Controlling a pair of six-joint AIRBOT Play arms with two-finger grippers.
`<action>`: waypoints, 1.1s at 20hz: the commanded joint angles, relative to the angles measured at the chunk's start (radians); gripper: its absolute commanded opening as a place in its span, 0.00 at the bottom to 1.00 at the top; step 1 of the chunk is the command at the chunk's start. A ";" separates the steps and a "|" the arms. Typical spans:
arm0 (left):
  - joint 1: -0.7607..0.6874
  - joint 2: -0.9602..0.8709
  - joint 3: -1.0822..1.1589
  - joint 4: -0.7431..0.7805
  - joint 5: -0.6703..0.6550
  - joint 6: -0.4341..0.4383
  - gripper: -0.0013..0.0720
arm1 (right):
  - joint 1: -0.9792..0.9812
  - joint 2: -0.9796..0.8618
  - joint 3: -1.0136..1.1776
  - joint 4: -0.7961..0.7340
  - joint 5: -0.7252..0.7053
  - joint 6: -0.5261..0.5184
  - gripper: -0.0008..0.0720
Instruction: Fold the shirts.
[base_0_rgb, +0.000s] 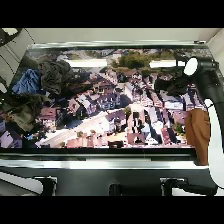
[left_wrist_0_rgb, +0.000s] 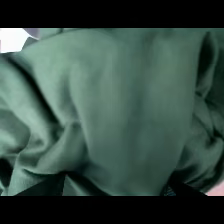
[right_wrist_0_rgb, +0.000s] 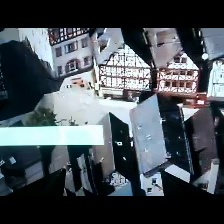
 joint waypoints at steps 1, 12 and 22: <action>0.004 -0.081 0.002 -0.068 0.013 0.128 0.99 | 0.000 0.000 0.000 0.087 0.048 -0.004 0.97; -0.074 0.416 0.045 -0.181 0.008 0.182 0.06 | -0.001 0.064 0.000 0.137 0.166 -0.013 0.98; -0.832 0.767 -0.070 -0.572 0.161 0.243 0.06 | -0.001 0.293 0.000 -0.044 0.209 -0.059 0.97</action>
